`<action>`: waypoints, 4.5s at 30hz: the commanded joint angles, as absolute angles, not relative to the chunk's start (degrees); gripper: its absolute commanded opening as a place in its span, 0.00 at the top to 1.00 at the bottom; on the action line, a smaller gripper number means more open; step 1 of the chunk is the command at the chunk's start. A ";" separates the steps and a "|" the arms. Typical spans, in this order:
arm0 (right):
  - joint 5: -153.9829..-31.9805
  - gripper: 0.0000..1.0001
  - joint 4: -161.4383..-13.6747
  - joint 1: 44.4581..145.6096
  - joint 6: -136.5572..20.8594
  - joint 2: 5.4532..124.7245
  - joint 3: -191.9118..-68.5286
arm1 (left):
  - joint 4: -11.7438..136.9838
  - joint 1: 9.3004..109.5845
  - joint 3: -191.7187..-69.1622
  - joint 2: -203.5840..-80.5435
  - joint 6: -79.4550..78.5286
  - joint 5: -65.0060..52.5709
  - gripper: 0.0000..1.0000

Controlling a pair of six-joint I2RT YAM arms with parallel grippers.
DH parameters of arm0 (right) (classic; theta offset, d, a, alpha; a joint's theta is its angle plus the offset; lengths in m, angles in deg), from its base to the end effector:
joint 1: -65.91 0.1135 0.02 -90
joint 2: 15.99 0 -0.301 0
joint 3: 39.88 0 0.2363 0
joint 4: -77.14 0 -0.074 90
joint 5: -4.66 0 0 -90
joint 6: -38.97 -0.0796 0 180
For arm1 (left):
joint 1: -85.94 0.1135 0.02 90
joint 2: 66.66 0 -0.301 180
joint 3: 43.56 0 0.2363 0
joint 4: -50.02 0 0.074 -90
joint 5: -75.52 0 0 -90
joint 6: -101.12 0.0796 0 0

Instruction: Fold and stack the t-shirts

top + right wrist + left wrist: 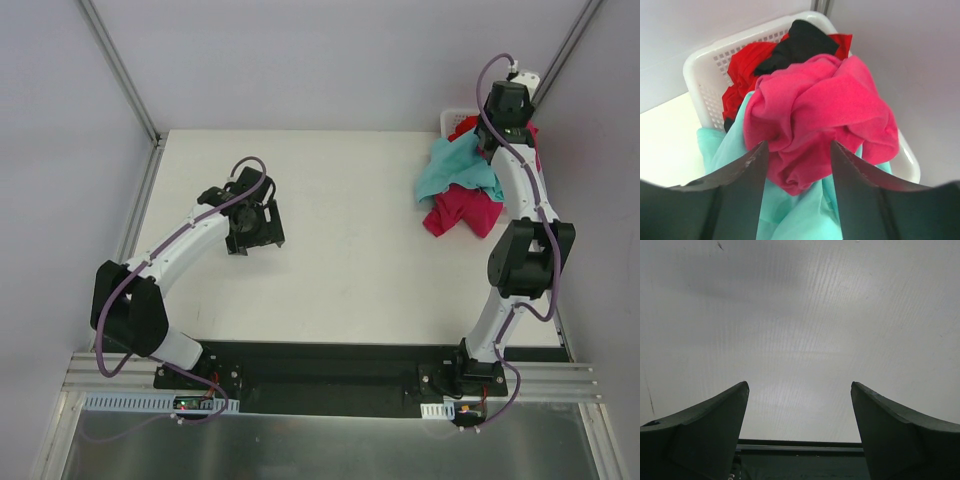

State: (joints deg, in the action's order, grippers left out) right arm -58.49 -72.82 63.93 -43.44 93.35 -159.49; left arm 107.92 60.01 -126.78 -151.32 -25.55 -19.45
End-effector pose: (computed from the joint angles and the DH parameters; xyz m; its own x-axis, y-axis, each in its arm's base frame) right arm 0.4871 -0.0528 0.3906 -0.3953 -0.1042 -0.9126 0.4070 0.8708 -0.2757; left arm 0.2786 -0.1278 0.2754 -0.8569 -0.2449 -0.4535 -0.1445 0.9588 -0.2448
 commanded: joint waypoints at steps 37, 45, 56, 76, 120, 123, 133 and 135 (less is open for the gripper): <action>-58.36 0.99 -71.89 62.13 -44.53 87.65 -170.78 | 108.32 54.74 -129.47 -151.13 -26.67 -19.40 0.17; -59.76 0.99 -70.48 65.46 -44.71 78.50 -171.83 | 108.40 53.16 -127.27 -148.31 -27.82 -19.49 0.17; -65.74 0.98 -62.58 71.43 -45.85 76.38 -187.12 | 108.32 51.14 -124.72 -143.48 -30.10 -19.75 0.17; -90.35 0.99 -44.74 93.93 -53.85 84.89 -186.40 | 108.32 48.85 -122.17 -140.49 -32.12 -21.16 0.16; -79.63 0.37 -52.55 103.79 -55.16 75.93 -133.33 | 113.33 59.84 -124.54 -141.02 -26.59 -23.00 0.14; -80.15 0.38 -52.82 103.79 -54.82 78.91 -134.56 | 113.24 60.10 -123.93 -140.14 -26.50 -23.00 0.14; -80.77 0.42 -57.83 103.70 -53.50 86.82 -132.98 | 113.50 60.28 -124.36 -139.87 -26.33 -21.77 0.14; -81.29 0.45 -57.92 103.70 -53.58 88.33 -133.60 | 113.50 60.28 -124.63 -140.05 -26.06 -21.86 0.13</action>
